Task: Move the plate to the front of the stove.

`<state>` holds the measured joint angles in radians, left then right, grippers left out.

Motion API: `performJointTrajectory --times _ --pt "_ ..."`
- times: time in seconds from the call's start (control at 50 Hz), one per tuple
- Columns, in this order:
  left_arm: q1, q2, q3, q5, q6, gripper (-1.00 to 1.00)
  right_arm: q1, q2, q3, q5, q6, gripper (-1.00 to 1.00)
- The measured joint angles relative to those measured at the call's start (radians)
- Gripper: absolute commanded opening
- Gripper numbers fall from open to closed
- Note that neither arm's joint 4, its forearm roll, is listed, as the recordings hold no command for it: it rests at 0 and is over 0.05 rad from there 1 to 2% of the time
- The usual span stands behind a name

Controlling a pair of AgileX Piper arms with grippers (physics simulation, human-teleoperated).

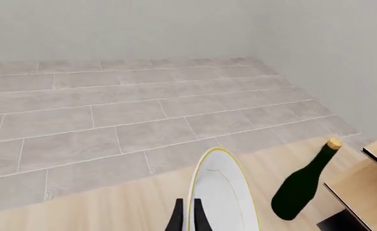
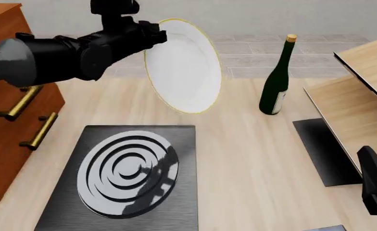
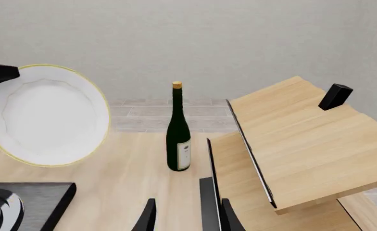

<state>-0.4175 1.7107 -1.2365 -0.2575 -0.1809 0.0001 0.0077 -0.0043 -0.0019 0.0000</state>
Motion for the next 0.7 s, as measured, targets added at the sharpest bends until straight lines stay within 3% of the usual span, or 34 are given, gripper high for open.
performJointTrajectory --times 0.4,0.7 --pt "0.119 0.041 0.081 -0.277 -0.16 -1.0 0.0 0.0 0.0 0.0 0.0 1.0" --pt "0.177 0.097 0.13 -0.426 -0.277 -1.0 0.0 0.0 0.0 0.0 0.0 1.0"
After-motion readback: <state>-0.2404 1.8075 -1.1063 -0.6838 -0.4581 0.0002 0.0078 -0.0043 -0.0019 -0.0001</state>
